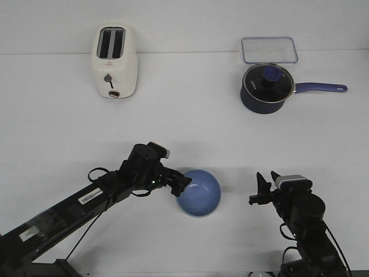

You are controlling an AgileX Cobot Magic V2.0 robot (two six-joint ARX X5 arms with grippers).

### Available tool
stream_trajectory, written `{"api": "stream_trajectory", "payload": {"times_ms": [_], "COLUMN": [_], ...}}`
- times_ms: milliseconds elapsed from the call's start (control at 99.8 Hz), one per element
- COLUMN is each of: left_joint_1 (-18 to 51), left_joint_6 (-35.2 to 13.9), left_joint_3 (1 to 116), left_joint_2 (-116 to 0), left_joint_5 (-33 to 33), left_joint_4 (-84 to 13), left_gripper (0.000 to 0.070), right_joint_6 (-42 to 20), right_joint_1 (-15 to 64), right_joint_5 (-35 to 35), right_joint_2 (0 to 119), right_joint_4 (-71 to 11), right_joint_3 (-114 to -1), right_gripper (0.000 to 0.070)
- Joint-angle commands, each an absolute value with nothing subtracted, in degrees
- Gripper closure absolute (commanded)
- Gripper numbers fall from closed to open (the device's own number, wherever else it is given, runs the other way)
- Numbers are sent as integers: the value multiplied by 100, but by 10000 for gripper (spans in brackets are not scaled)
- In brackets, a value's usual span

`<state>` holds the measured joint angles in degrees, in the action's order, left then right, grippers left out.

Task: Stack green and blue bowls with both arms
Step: 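Carry the blue bowl over and lower it into the green bowl, then open the left gripper and withdraw it from the stacked bowls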

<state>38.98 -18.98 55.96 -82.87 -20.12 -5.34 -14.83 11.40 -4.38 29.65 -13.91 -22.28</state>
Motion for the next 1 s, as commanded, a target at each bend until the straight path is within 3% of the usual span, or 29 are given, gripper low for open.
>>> {"api": "stream_trajectory", "payload": {"times_ms": [0, 70, 110, 150, 210, 240, 361, 451, 691, 992], "left_joint_1": [3789, 3592, 3461, 3326, 3127, 3028, 2565, 2119, 1225, 1035], "left_joint_6": [-1841, -1754, -1586, -1400, -1041, -847, -283, -176, -311, -523], "left_joint_3": [5699, 5699, 5699, 5697, 5695, 5693, 5592, 5059, 2561, 2180], "left_joint_2": [-7983, -7599, -7347, -7094, -6696, -6504, -5771, -5011, -2534, -1656], "left_joint_5": [-1999, -1706, -1452, -1094, -395, -21, 864, 875, 882, 880], "left_joint_4": [-484, -519, -589, -652, -808, -895, -1199, -950, 1046, 755], "left_gripper": [279, 289, 337, 451, 700, 675, 688, 688, 688, 685], "right_joint_6": [-1518, -1516, -1516, -1516, -1516, -1516, -1507, -1485, -1074, -1066], "right_joint_1": [1155, 1155, 1155, 1155, 1153, 1153, 1151, 1149, 1151, 1151], "right_joint_5": [-412, -399, -377, -311, -239, -191, 56, 174, 362, 604], "right_joint_2": [2967, 2967, 2965, 2965, 2952, 2917, 2613, 2110, 908, 899], "right_joint_4": [-1317, -1286, -1267, -1247, -1236, -1234, -1238, -1216, -1050, -1007], "right_joint_3": [-2237, -2237, -2237, -2237, -2237, -2237, -2237, -2200, -1938, -1938], "right_gripper": [400, 401, 421, 471, 604, 700, 700, 700, 700, 700]}}
